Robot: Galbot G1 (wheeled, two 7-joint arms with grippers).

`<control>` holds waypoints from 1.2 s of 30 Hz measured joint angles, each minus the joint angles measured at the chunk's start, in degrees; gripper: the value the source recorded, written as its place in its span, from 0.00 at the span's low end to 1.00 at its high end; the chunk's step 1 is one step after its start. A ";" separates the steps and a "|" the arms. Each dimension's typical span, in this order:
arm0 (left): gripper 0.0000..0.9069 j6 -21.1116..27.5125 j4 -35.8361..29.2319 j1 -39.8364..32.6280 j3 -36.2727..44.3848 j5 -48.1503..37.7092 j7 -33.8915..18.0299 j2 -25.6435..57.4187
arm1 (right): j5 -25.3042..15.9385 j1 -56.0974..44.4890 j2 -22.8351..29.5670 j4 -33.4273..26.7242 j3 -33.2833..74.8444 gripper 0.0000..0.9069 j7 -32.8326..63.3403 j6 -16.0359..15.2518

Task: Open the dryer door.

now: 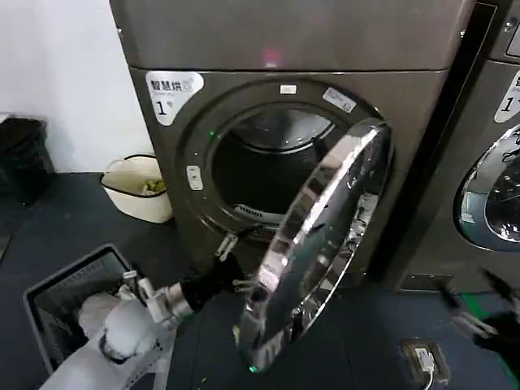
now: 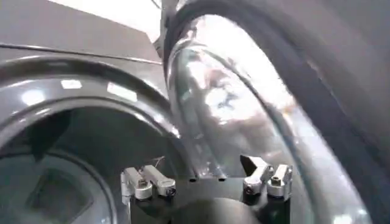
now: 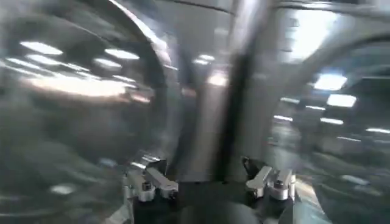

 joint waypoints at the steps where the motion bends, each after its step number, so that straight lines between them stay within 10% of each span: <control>1: 1.00 -0.02 0.19 -0.58 0.88 0.11 -0.26 -0.23 | -0.59 0.13 1.44 -0.39 0.63 1.00 1.65 0.23; 16: 1.00 -0.23 6.69 -12.16 13.19 1.33 -1.93 -6.57 | -5.91 8.03 14.41 -10.10 20.61 1.00 24.81 -9.53; 36: 1.00 0.05 17.19 -22.00 24.10 4.49 -2.65 -19.99 | -12.13 10.66 14.53 -20.82 35.44 1.00 29.05 -9.63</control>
